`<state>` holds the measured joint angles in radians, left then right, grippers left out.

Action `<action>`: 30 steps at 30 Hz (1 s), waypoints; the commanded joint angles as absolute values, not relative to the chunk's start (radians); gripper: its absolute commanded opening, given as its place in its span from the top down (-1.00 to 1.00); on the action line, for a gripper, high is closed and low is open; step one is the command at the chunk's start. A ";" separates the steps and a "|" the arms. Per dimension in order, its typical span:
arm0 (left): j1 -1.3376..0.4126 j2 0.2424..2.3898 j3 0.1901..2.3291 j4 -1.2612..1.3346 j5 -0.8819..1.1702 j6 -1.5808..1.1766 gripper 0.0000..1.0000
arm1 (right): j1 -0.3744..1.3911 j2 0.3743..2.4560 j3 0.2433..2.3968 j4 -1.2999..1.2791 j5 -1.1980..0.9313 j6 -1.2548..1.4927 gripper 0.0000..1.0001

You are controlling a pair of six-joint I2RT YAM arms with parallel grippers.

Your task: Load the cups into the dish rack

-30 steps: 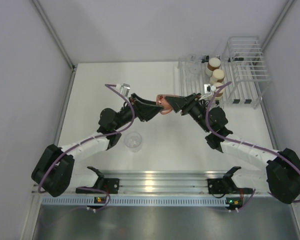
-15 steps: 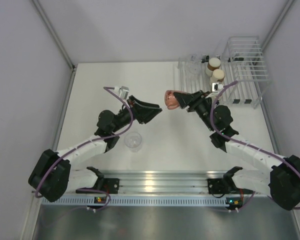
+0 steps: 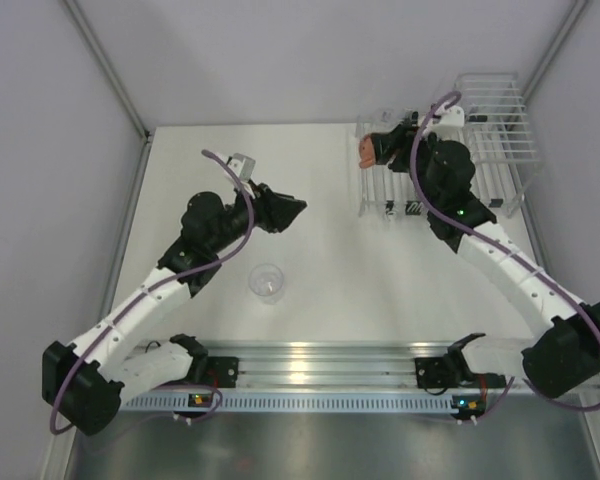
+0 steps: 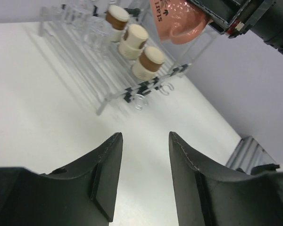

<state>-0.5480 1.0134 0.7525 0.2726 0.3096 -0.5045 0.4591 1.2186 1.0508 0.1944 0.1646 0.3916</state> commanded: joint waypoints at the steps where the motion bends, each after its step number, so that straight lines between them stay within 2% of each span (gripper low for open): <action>1: -0.538 0.983 0.951 -0.135 0.155 -0.361 0.01 | 0.428 1.299 1.214 0.029 0.235 0.241 1.00; 7: -0.506 1.023 1.215 -0.438 0.083 -0.235 -0.03 | 0.410 1.477 1.327 -0.087 0.307 0.153 1.00; 10: -0.482 1.034 1.293 -0.489 0.039 -0.164 -0.06 | 0.402 1.528 1.328 -0.100 0.313 0.146 1.00; 13: -0.477 1.029 1.292 -0.494 -0.033 -0.143 -0.06 | 0.402 1.564 1.316 -0.095 0.318 0.146 1.00; 21: -0.477 0.982 1.151 -0.405 -0.072 -0.111 -0.08 | 0.402 1.643 1.307 -0.069 0.327 0.152 1.00; 30: -0.477 0.966 1.150 -0.414 -0.094 -0.095 -0.10 | 0.400 1.761 1.390 -0.058 0.374 0.146 1.00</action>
